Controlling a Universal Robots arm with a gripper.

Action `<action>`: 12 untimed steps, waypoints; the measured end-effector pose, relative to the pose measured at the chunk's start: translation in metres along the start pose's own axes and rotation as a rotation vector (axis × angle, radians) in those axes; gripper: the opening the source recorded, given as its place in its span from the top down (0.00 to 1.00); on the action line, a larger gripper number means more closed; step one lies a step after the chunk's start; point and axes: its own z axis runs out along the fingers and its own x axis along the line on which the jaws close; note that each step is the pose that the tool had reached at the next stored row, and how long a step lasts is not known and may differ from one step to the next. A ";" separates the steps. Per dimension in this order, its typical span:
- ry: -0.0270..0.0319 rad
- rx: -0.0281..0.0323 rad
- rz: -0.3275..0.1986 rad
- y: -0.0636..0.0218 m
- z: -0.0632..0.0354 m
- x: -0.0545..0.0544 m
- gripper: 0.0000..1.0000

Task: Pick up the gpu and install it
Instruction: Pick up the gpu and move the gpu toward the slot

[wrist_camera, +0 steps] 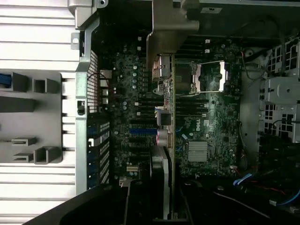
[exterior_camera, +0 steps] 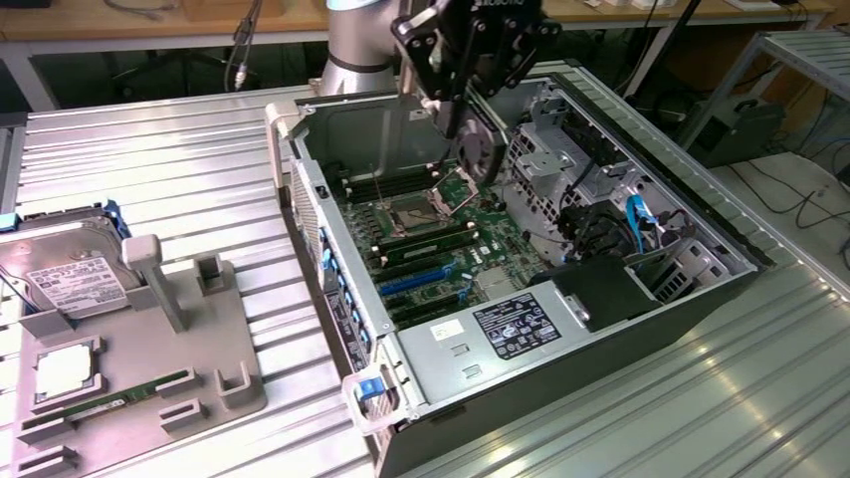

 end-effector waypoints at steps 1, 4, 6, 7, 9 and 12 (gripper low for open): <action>0.0000 -0.0001 0.000 -0.0001 0.0006 -0.005 0.72; 0.0000 0.0001 0.000 -0.0004 0.0019 -0.018 0.72; 0.0000 0.0000 0.000 -0.0006 0.0030 -0.028 0.72; 0.0001 0.0000 0.000 -0.0008 0.0035 -0.032 0.72; 0.0000 0.0000 0.000 -0.0010 0.0047 -0.042 0.72; 0.0000 -0.0002 0.000 -0.0012 0.0063 -0.050 0.72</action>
